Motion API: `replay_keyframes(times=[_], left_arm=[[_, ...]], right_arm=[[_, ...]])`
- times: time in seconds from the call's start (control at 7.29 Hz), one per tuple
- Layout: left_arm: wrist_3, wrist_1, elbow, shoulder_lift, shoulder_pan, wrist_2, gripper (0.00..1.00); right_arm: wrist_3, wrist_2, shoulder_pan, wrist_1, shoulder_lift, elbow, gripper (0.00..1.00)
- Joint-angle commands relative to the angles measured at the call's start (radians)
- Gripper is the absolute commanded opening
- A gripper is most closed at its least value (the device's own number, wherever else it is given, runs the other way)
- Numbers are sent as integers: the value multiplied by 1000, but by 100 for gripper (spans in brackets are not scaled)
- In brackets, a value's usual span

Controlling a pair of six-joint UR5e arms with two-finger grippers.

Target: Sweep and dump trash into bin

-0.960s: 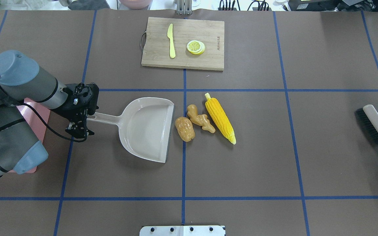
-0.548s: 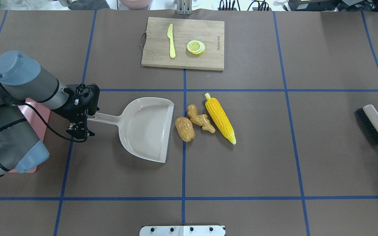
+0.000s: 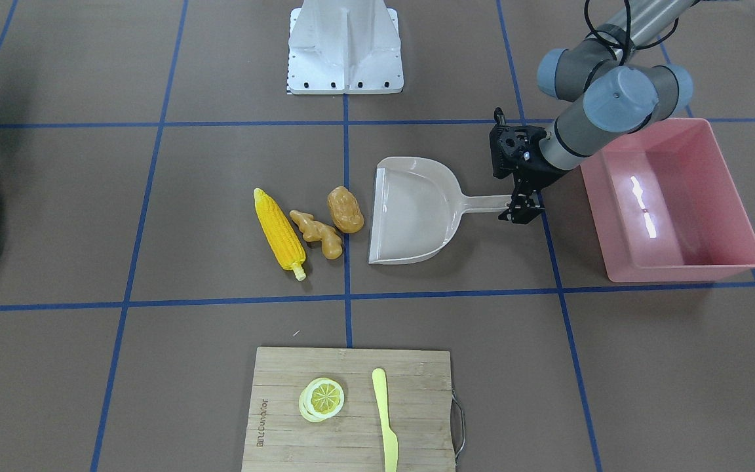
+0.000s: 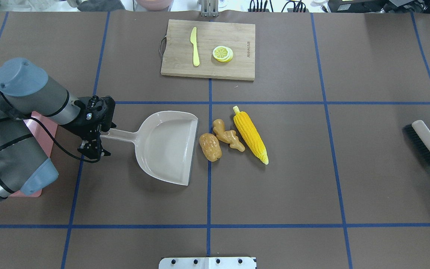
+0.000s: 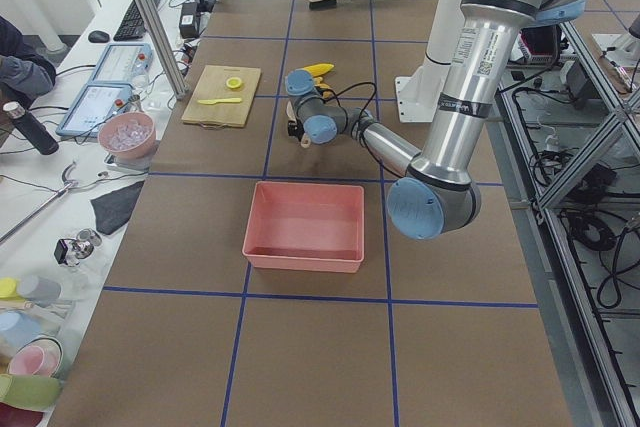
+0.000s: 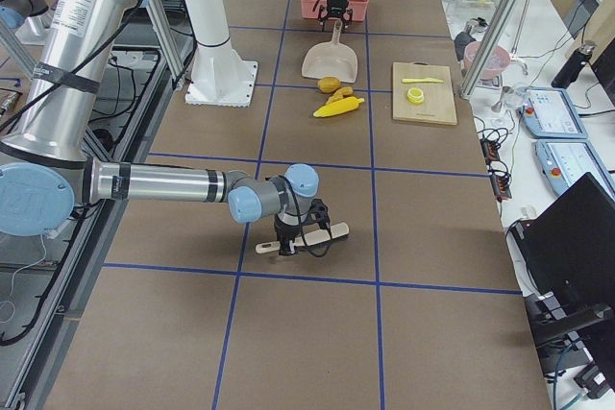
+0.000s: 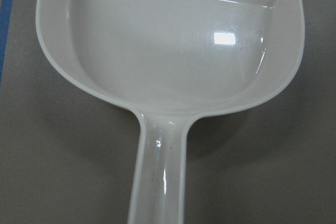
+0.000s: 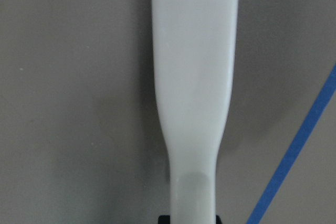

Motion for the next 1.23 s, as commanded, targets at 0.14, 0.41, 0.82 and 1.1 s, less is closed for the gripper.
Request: replay_keyframes(times=[0.14,0.41,0.82,1.1], left_arm=[[2,-20,12,-6,-3,-48,94],[-2,-22,26,-12,-3,-50,94],[-9,-35,53,-40,-3,-51,94],[-9,-64,63,-57,-1,-42,94]], right_arm=[[14,45,21,-136,27,121,0],[190,67,29,-138,111,159,0],[374,57,28,-131,285,160,0],[558,49,-23,-121,376,156,0]])
